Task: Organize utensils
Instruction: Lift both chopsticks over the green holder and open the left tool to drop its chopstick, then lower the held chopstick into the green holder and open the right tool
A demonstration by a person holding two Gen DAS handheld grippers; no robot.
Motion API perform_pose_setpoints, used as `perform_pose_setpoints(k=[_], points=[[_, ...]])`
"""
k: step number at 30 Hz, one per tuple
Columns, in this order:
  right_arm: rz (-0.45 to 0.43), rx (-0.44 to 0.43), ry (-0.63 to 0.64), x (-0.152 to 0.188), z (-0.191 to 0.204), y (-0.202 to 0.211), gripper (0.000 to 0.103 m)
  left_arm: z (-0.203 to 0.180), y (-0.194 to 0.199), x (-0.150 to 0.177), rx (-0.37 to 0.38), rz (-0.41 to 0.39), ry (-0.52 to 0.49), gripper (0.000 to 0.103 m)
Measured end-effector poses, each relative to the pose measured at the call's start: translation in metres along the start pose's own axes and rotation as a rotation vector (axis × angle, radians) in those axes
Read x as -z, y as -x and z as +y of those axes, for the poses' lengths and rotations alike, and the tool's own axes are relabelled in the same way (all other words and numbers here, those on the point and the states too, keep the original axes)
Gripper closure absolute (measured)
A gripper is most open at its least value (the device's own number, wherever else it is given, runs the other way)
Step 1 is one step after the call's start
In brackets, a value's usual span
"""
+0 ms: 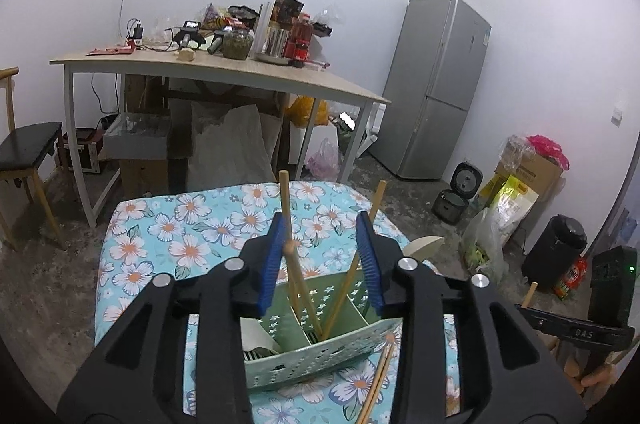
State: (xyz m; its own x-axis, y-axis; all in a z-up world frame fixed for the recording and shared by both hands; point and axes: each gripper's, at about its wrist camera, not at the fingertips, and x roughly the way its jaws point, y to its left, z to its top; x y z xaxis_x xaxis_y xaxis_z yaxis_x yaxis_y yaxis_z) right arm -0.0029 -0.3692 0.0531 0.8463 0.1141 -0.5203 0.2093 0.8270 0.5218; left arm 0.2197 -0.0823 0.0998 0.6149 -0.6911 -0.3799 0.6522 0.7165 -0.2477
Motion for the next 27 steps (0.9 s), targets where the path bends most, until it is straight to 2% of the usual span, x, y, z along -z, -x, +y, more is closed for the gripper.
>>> perform_pose_setpoints(k=[2, 9, 15, 27], points=[[-0.007, 0.0, 0.008, -0.002, 0.002, 0.003, 0.097, -0.001, 0.007, -0.001, 0.001, -0.018, 0.0, 0.062], [-0.037, -0.004, 0.041, -0.009, 0.014, 0.013, 0.097, 0.003, 0.026, 0.001, 0.006, -0.041, 0.024, 0.061], [-0.108, -0.017, 0.12, -0.03, 0.036, 0.031, 0.097, 0.011, 0.045, 0.013, 0.017, -0.044, 0.05, 0.061], [-0.293, -0.078, 0.271, -0.096, 0.092, 0.061, 0.097, 0.029, 0.061, 0.073, 0.006, 0.077, 0.062, 0.057]])
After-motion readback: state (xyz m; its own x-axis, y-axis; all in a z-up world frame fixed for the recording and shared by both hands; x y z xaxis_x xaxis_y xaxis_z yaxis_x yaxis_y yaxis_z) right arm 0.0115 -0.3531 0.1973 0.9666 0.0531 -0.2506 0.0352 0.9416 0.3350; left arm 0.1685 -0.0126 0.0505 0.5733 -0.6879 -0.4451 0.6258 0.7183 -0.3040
